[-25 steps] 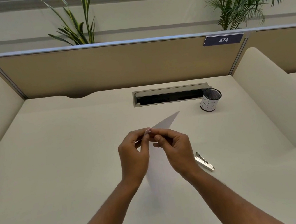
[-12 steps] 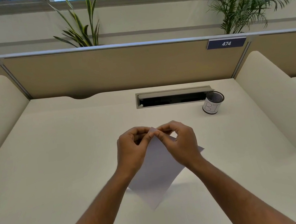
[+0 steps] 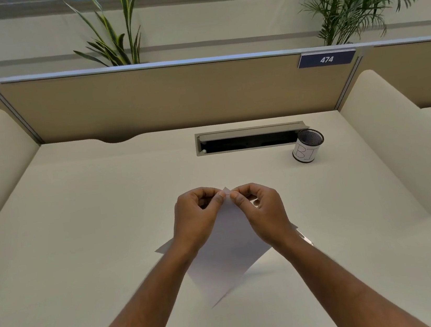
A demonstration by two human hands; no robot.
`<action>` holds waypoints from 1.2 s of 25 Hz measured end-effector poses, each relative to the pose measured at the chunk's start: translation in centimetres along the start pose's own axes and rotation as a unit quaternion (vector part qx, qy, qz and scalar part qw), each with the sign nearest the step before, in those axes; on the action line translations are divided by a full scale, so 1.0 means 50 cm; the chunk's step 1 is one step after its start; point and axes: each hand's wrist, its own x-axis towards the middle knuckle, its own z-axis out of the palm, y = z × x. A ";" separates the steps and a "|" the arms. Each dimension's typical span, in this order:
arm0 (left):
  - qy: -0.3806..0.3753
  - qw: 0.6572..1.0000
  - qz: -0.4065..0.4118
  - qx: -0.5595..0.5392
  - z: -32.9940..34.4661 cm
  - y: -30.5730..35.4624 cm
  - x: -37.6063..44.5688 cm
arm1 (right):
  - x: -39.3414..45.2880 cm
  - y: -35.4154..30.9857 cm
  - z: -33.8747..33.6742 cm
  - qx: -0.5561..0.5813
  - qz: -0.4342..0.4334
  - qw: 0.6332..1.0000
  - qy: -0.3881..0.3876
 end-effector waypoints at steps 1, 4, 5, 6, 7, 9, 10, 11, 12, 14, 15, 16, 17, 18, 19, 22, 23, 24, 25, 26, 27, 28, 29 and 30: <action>0.001 1.000 0.004 0.000 0.001 0.000 -0.001 | -0.002 -0.002 -0.001 -0.005 -0.008 1.000 0.006; -0.001 1.000 0.020 0.003 0.005 0.003 -0.003 | -0.005 -0.008 -0.004 -0.019 -0.035 0.999 0.018; -0.002 1.000 0.028 0.007 0.007 0.003 -0.004 | -0.005 -0.009 -0.004 -0.024 -0.041 0.999 0.021; -0.003 0.999 0.036 0.011 0.009 0.002 -0.005 | -0.004 -0.008 -0.004 -0.030 -0.044 0.998 0.022; -0.003 0.999 0.044 0.019 0.010 0.000 -0.006 | -0.004 -0.006 -0.004 -0.033 -0.044 0.998 0.023; -0.019 0.997 0.063 0.050 0.008 -0.010 -0.008 | -0.003 0.002 -0.006 -0.031 -0.033 0.999 0.027; -0.033 0.994 0.071 0.073 0.004 -0.017 -0.009 | -0.002 0.006 -0.008 -0.028 -0.025 0.999 0.027; -0.047 0.991 0.076 0.097 -0.001 -0.024 -0.010 | 0.000 0.008 -0.010 -0.025 -0.018 0.999 0.025; -0.056 0.989 0.078 0.115 -0.006 -0.031 -0.011 | 0.003 0.008 -0.014 -0.024 -0.017 0.999 0.021; -0.054 0.989 0.072 0.120 -0.015 -0.038 -0.012 | 0.007 0.006 -0.026 -0.051 -0.050 0.997 0.029; -0.048 0.991 0.066 0.109 -0.018 -0.040 -0.011 | 0.011 0.010 -0.035 -0.088 -0.083 0.991 0.050; -0.037 0.994 0.055 0.092 -0.022 -0.041 -0.008 | 0.014 0.017 -0.046 -0.127 -0.110 0.982 0.082; -0.024 0.996 0.043 0.072 -0.026 -0.040 -0.006 | 0.017 0.028 -0.058 -0.150 -0.119 0.974 0.121; -0.009 0.998 0.029 0.049 -0.030 -0.039 -0.004 | 0.015 0.042 -0.068 -0.146 -0.103 0.971 0.159; 0.006 1.000 0.015 0.023 -0.035 -0.038 -0.003 | 0.011 0.053 -0.074 -0.104 -0.059 0.975 0.186; 0.019 0.998 -0.009 -0.055 -0.044 -0.036 -0.007 | 0.003 0.079 -0.065 0.139 0.110 0.972 0.156; 0.018 0.997 -0.012 -0.074 -0.044 -0.036 -0.010 | 0.001 0.089 -0.059 0.212 0.138 0.959 0.128; 0.020 0.996 -0.015 -0.091 -0.043 -0.037 -0.011 | 0.001 0.102 -0.056 0.266 0.149 0.947 0.100; 0.027 0.994 -0.019 -0.105 -0.043 -0.039 -0.010 | 0.001 0.112 -0.054 0.296 0.145 0.941 0.071; 0.037 0.992 -0.021 -0.115 -0.044 -0.042 -0.008 | -0.002 0.117 -0.051 0.306 0.133 0.941 0.045; 0.047 0.991 -0.022 -0.124 -0.044 -0.046 -0.007 | -0.004 0.121 -0.049 0.299 0.123 0.946 0.031; 0.057 0.989 -0.022 -0.134 -0.044 -0.049 -0.005 | -0.006 0.125 -0.046 0.276 0.120 0.953 0.031; 0.068 0.987 -0.019 -0.142 -0.043 -0.051 -0.005 | -0.006 0.124 -0.044 0.253 0.120 0.959 0.035; 0.080 0.986 -0.012 -0.144 -0.042 -0.054 -0.007 | -0.006 0.124 -0.043 0.237 0.119 0.963 0.039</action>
